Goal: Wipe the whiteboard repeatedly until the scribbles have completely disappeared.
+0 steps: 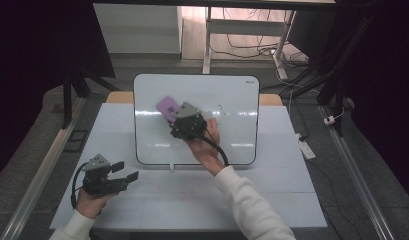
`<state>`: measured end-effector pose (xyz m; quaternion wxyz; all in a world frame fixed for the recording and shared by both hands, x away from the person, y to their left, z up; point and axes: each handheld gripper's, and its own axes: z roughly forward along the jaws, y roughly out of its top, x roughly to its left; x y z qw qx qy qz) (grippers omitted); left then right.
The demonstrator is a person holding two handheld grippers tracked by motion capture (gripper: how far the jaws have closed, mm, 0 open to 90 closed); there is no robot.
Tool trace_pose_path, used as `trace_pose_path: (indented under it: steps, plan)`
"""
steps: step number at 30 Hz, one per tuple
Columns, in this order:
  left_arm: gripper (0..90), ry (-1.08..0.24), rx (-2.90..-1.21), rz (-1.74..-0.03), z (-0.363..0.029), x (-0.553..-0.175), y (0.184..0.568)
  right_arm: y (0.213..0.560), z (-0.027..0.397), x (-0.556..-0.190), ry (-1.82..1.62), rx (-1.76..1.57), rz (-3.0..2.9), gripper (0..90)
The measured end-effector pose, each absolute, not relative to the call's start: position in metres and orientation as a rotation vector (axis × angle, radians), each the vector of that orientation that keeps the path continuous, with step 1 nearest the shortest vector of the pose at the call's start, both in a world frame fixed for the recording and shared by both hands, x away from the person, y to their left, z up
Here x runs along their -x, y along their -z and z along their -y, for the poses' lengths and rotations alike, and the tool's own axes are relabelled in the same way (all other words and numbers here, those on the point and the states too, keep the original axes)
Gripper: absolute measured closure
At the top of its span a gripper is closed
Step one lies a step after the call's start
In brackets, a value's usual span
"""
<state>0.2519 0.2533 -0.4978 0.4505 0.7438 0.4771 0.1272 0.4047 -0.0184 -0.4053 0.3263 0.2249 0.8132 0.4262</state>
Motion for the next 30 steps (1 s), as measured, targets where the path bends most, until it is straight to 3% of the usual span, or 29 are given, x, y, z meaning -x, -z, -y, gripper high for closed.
trace_pose_path:
  steps: [6,11,23,30]
  plan:
    - [27.6,-0.311,-1.844,-1.177,-0.254,-0.253,0.498,0.378,0.082,-0.427,-1.098,-0.762,-1.966,40.9]
    - [27.6,-0.312,-1.847,-1.178,-0.252,-0.253,0.498,0.375,0.121,-0.429,-1.06,-0.823,-1.921,40.9]
    - [27.5,-0.313,-1.855,-1.176,-0.248,-0.253,0.498,0.437,0.108,-0.376,-0.942,-0.618,-2.081,40.9]
    - [27.5,-0.313,-1.854,-1.176,-0.249,-0.254,0.498,0.407,0.131,-0.402,-0.993,-0.747,-1.994,40.9]
